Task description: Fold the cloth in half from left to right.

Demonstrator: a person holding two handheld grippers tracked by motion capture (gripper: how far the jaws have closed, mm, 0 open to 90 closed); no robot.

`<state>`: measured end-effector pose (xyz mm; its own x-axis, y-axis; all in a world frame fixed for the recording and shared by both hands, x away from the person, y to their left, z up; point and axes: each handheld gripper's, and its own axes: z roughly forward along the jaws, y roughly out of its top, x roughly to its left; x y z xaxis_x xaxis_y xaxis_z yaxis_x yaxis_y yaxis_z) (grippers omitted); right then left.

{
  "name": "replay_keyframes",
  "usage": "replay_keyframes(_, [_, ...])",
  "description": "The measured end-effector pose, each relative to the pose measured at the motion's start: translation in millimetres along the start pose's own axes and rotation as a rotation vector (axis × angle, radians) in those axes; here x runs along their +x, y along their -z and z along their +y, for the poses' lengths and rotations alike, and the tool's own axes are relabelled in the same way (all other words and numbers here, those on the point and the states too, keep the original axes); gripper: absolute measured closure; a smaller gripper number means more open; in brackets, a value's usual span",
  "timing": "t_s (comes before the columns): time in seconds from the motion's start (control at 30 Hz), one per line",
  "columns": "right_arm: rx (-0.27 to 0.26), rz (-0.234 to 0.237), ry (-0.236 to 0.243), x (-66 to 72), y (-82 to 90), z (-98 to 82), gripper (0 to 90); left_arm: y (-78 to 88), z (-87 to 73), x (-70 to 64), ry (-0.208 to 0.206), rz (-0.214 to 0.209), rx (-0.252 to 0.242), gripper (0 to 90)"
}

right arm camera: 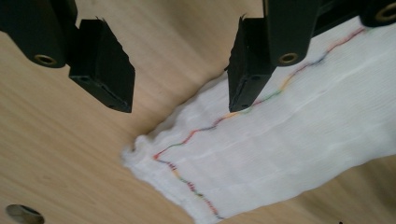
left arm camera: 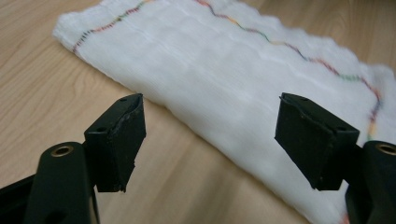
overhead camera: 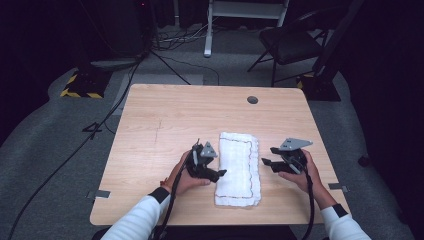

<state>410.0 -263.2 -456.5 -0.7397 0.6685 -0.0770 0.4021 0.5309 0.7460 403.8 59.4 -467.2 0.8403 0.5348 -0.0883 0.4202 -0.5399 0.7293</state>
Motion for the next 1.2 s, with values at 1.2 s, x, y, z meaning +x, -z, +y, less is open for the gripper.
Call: replay_keyframes(1.2, [0.104, 0.033, -0.146, -45.9, -100.3, 38.9, 51.3, -80.3, 43.3, 78.1, 0.078, 0.118, 0.058, 28.1])
